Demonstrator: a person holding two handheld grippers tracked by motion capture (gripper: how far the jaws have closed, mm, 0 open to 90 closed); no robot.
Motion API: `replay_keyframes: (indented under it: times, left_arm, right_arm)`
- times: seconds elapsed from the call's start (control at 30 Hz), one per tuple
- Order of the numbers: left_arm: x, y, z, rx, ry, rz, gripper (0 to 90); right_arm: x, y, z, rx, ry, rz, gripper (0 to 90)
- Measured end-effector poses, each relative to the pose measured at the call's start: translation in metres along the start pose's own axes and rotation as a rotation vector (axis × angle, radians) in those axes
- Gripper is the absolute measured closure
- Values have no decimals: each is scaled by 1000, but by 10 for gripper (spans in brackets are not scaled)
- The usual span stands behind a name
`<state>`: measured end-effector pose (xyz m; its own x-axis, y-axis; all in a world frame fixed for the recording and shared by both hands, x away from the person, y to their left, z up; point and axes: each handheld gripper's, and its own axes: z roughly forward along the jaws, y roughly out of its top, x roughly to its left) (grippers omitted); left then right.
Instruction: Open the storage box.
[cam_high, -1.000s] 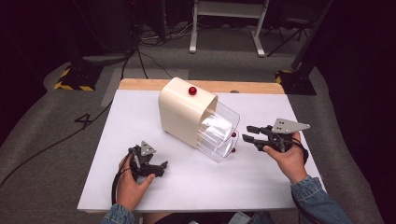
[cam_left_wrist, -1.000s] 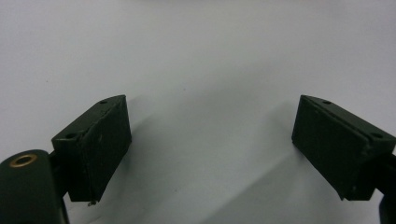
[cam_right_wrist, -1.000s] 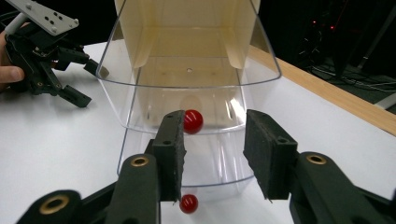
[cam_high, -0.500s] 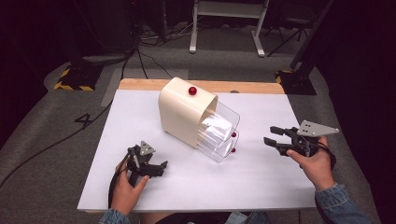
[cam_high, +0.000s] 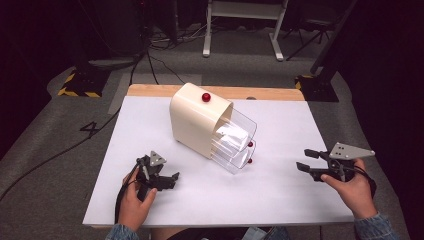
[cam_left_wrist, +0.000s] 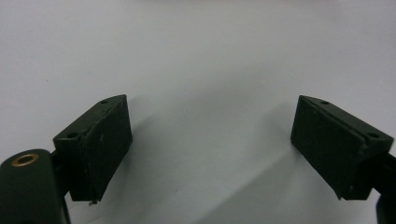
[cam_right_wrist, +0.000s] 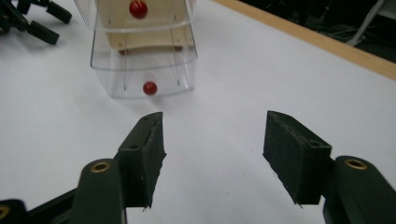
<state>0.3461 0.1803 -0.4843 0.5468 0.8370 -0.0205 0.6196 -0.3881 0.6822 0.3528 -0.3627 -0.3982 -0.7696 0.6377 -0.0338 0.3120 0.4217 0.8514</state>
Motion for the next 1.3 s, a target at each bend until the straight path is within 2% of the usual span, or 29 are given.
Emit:
replay_keyframes:
  times: [0.07, 0.23, 0.27, 0.37, 0.43, 0.53, 0.63, 0.7, 0.73, 0.77, 1.3]
  left_arm:
    - [0, 0, 0, -5, -2, -5, 120]
    - [0, 0, 0, -4, -1, -5, 120]
    - [0, 0, 0, -4, -1, -5, 120]
    - [0, 0, 0, -4, -2, -5, 120]
    - [0, 0, 0, -4, -2, -5, 120]
    - [0, 0, 0, -4, -2, -5, 120]
    - [0, 0, 0, -4, -2, -4, 120]
    - [0, 0, 0, -4, -2, -4, 119]
    - [0, 0, 0, 0, -2, -2, 119]
    - [0, 0, 0, 0, -2, -2, 120]
    - [-1, 0, 0, 0, 3, 0, 120]
  right_arm:
    - [-1, -12, -1, 36, -5, 12, 379]
    - [-4, -27, 1, 91, -26, 19, 370]
    - [-6, -35, 3, 114, -36, 25, 370]
    - [-8, -44, 6, 140, -37, 42, 363]
    - [-10, -53, 11, 174, -51, 35, 362]
    - [-11, -58, 13, 172, -51, 50, 355]
    - [-11, -66, 18, 175, -60, 60, 323]
    - [-10, -77, 27, 224, -60, 33, 250]
    - [-11, -80, 27, 204, -71, 53, 199]
    - [-13, -81, 28, 206, -75, 68, 191]
    - [-12, -82, 28, 198, -77, 68, 191]
